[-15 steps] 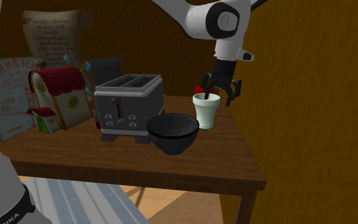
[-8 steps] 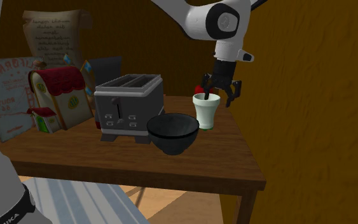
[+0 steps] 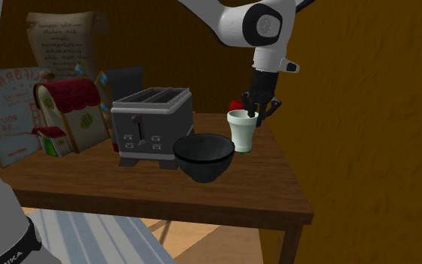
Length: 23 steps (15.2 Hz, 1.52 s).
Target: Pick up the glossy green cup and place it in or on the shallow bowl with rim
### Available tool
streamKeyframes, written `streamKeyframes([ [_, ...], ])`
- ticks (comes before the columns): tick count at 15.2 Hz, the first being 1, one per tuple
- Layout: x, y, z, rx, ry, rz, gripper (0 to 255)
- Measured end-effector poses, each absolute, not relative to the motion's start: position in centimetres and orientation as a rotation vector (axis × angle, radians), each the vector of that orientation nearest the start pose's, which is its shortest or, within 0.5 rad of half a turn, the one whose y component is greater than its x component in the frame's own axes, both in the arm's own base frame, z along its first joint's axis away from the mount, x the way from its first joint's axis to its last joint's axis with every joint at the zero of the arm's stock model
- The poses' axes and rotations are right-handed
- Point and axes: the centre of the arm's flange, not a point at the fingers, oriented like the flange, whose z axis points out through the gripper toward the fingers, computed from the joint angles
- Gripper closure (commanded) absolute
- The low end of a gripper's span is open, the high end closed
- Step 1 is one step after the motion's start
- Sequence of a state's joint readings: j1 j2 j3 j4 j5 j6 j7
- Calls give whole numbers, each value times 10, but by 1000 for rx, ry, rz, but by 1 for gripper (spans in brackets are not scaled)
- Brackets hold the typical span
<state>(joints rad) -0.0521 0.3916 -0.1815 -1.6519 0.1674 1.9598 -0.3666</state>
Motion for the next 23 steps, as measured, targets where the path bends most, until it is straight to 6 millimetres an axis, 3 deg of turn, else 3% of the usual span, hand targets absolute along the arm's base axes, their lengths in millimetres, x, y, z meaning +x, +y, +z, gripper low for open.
streamKeyframes([
  [5, 642, -129, 391, -3037, -113, 75, 255],
  [23, 642, -129, 487, -3037, -113, 75, 255],
])
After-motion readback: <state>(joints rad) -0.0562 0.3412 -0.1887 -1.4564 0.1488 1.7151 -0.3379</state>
